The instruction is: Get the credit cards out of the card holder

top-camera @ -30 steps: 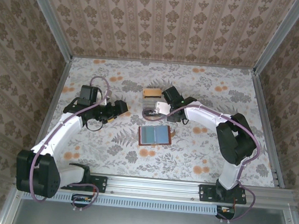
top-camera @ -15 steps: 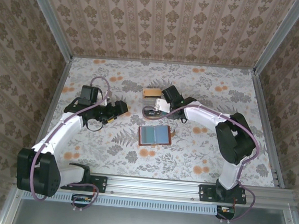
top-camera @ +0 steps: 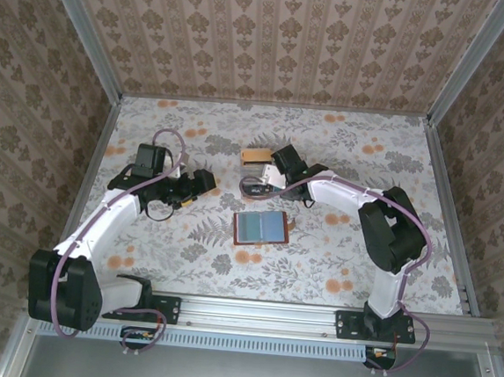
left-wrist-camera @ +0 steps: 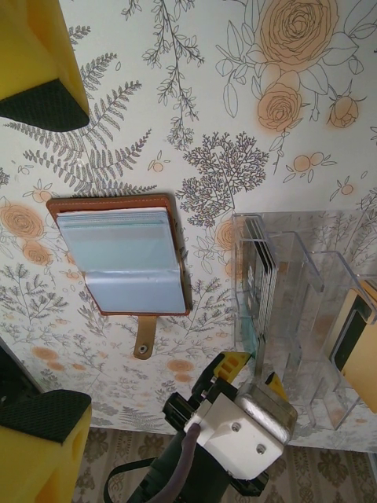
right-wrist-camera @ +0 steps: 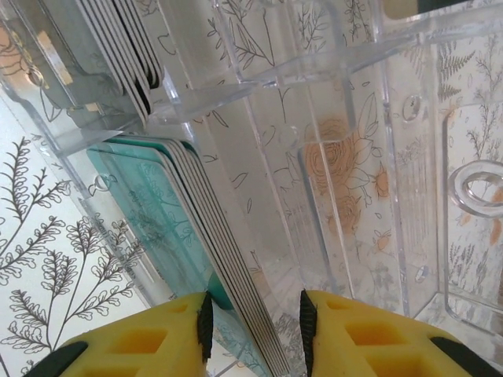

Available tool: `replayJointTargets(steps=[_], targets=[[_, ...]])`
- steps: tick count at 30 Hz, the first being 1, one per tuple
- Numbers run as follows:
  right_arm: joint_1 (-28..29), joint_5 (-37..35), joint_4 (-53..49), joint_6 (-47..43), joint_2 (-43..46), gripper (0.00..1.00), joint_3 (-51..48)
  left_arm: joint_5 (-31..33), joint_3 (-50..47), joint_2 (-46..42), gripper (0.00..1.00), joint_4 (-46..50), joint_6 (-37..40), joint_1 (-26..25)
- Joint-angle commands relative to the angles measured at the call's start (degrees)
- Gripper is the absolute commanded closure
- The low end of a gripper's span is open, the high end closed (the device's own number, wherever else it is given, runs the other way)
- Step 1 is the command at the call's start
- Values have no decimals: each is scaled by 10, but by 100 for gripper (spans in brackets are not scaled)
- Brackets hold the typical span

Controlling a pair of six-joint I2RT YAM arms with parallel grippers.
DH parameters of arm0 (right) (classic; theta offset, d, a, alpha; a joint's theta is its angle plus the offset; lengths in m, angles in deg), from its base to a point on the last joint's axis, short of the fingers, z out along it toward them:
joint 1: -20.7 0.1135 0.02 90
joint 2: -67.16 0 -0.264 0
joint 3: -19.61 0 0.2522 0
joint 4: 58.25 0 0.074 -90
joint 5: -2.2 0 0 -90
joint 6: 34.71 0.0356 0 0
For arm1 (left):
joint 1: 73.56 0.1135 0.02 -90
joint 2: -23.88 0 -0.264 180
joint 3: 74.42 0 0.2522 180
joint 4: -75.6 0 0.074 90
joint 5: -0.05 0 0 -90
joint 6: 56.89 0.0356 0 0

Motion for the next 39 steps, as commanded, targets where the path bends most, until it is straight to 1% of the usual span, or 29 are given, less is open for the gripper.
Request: replayJointTargets(steps=[1, 4, 6, 8, 11, 12, 14, 16, 19, 23, 24, 25, 28, 30, 34, 39], targets=[[-2, -2, -5, 45, 39, 61, 6, -9, -4, 6, 11, -12, 1, 5], [0, 11, -20, 96, 68, 60, 6, -9, -5, 13, 11, -17, -2, 3], [4, 20, -32, 136, 88, 61, 4, -9, -7, 20, 11, -23, -6, -1], [8, 34, -45, 182, 111, 64, 0, -9, -9, 27, 11, -29, -11, -8], [10, 79, -70, 271, 145, 76, -6, 9, -12, 38, 13, -34, -21, -28], [11, 91, -77, 304, 156, 81, -9, 16, -13, 41, 14, -38, -27, -37], [12, 116, -83, 369, 174, 84, -20, 31, -18, 47, 17, -50, -39, -53], [14, 132, -82, 435, 193, 90, -42, 52, -21, 53, 20, -57, -51, -73], [19, 173, -80, 501, 211, 95, -74, 89, -27, 53, 22, -68, -77, -110], [23, 208, -100, 553, 210, 97, -96, 132, -43, 53, 23, -97, -125, -165], [23, 213, -106, 569, 208, 100, -100, 139, -48, 55, 24, -104, -134, -177], [23, 222, -108, 588, 204, 100, -106, 144, -51, 59, 27, -111, -139, -186], [23, 251, -130, 646, 191, 100, -110, 153, -50, 78, 30, -113, -146, -209], [23, 285, -117, 666, 185, 100, -126, 161, -51, 89, 32, -119, -154, -221], [23, 318, -79, 706, 172, 100, -164, 172, -58, 108, 34, -137, -167, -244], [23, 317, -72, 721, 141, 100, -174, 171, -64, 138, 37, -169, -180, -262]])
